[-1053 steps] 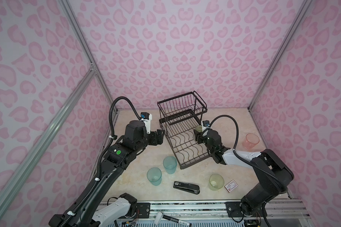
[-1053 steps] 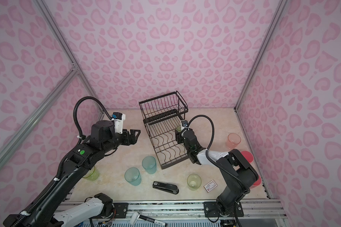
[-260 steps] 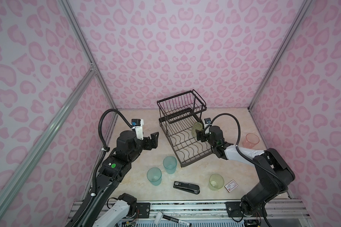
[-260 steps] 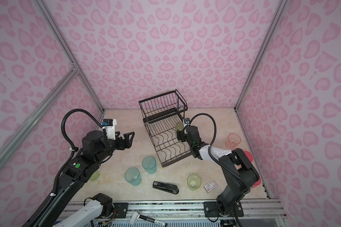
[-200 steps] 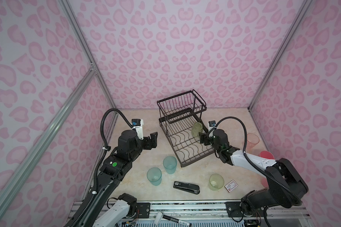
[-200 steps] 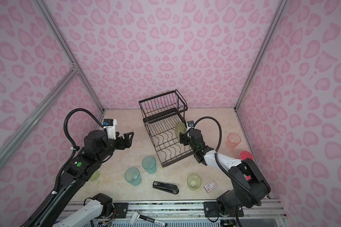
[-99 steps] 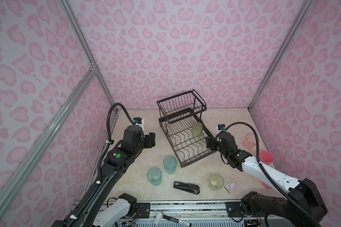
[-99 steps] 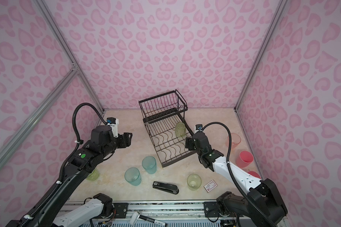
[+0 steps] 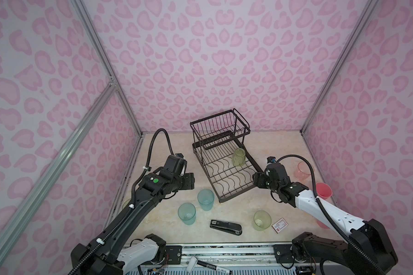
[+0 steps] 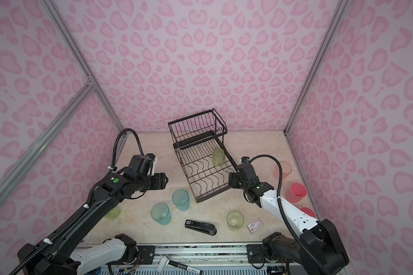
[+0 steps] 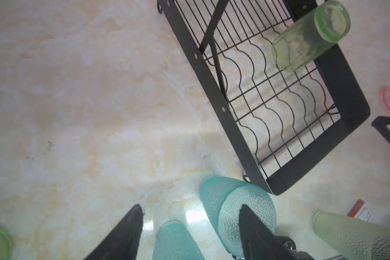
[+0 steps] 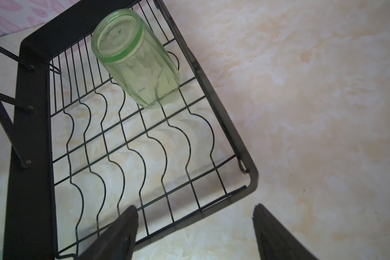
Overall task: Load cups into a dish rack
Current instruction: Pick up the cup from the center of the table.
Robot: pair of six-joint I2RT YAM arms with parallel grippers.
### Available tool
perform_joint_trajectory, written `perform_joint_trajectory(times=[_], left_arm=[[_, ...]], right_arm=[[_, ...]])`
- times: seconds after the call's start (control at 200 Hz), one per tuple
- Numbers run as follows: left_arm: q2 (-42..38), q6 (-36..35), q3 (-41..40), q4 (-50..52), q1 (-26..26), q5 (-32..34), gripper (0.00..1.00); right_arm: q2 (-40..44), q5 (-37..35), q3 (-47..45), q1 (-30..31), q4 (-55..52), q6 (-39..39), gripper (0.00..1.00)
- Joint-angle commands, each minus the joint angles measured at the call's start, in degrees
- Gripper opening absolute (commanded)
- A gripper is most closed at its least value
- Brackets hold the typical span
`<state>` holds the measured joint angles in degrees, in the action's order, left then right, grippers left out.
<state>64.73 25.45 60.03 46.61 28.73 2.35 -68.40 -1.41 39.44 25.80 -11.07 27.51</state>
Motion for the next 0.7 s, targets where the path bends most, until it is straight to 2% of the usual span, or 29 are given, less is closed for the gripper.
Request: perform_joint_trajectory(times=[0.0, 0.425, 0.695], left_arm=[[2.3, -0.3, -0.9, 0.0, 1.8, -0.2, 0.69], [10.7, -2.3, -0.4, -1.9, 7.9, -0.7, 0.64], [12.2, -2.6, -1.7, -2.2, 8.8, -1.1, 0.57]], right_arm=[[0.4, 2.1, -0.6, -0.2, 0.2, 0.3, 0.8], [0.9, 2.7, -3.4, -1.3, 2.4, 0.3, 0.79], [0.6, 3.2, -4.0, -1.7, 3.5, 0.4, 0.79]])
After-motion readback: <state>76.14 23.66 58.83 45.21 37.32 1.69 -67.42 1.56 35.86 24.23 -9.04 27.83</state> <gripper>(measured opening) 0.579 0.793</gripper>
